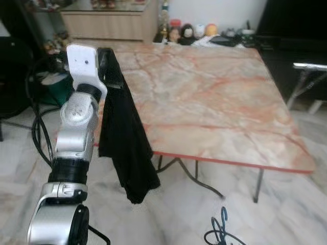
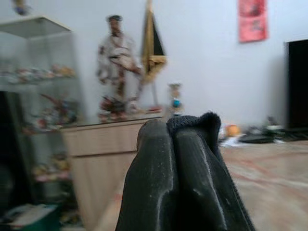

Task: Hang hanger

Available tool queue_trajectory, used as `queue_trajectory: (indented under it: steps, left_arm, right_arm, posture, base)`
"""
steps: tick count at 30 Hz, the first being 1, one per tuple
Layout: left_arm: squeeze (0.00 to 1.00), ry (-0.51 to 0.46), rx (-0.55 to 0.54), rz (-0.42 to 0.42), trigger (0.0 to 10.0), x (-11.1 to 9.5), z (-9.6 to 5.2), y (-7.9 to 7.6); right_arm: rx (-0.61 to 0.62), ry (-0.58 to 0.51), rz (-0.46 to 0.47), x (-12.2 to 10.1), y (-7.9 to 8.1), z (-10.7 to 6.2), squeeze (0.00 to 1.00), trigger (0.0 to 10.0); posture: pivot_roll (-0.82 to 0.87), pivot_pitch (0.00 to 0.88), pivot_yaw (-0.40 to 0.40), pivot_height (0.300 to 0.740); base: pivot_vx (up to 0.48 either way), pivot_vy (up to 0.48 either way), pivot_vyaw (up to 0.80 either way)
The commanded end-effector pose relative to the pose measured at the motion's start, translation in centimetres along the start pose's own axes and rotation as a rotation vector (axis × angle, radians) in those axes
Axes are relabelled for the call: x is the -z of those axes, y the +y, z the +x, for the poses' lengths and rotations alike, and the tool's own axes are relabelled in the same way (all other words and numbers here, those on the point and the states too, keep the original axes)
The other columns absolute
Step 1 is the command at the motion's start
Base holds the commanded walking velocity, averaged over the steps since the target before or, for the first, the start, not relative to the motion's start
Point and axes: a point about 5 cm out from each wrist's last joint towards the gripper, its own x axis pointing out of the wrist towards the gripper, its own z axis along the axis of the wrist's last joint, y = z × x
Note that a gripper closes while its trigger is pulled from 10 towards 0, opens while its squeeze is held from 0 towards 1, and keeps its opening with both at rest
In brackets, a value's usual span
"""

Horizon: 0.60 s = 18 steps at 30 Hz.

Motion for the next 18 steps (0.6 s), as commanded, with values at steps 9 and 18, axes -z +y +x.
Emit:
queue_trajectory:
  steps: [9, 18]
  left_arm:
    - [0.00, -0.089, 0.003, -0.030, 10.0, -2.2, 0.9, -0.4]
    - [0.00, -0.162, 0.050, 0.058, 10.0, -5.7, 4.4, 0.1]
  right_arm:
    - [0.001, 0.007, 0.005, 0.2, 0.1, 0.0, 0.00, 10.0]
    - [-0.006, 0.009, 0.004, 0.2, 0.2, 0.0, 0.00, 10.0]
  posture:
    - [0.07, 0.011, 0.021, 0.740]
    - [0.08, 0.002, 0.027, 0.740]
  base:
    - [0.360, 0.000, 0.00]
    - [0.363, 0.000, 0.00]
